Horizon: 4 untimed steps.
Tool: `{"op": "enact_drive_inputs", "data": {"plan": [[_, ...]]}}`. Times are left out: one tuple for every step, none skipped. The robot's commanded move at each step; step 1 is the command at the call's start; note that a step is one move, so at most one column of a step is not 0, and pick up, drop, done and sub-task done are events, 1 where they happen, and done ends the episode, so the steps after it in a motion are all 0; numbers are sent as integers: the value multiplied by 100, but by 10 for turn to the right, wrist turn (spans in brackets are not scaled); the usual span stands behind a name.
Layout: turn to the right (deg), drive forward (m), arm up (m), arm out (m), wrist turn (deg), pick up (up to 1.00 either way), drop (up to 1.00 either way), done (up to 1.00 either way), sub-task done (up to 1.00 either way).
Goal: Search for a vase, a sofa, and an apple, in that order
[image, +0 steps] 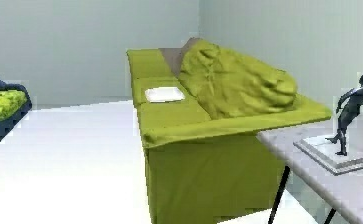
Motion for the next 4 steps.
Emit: {"op": "enact_drive_inputs", "data": {"plan": [[450,0,0,0,0,0,0,0,0],[450,0,0,0,0,0,0,0,0],[450,0,0,0,0,0,0,0,0],[270,0,0,0,0,0,0,0,0]]}}
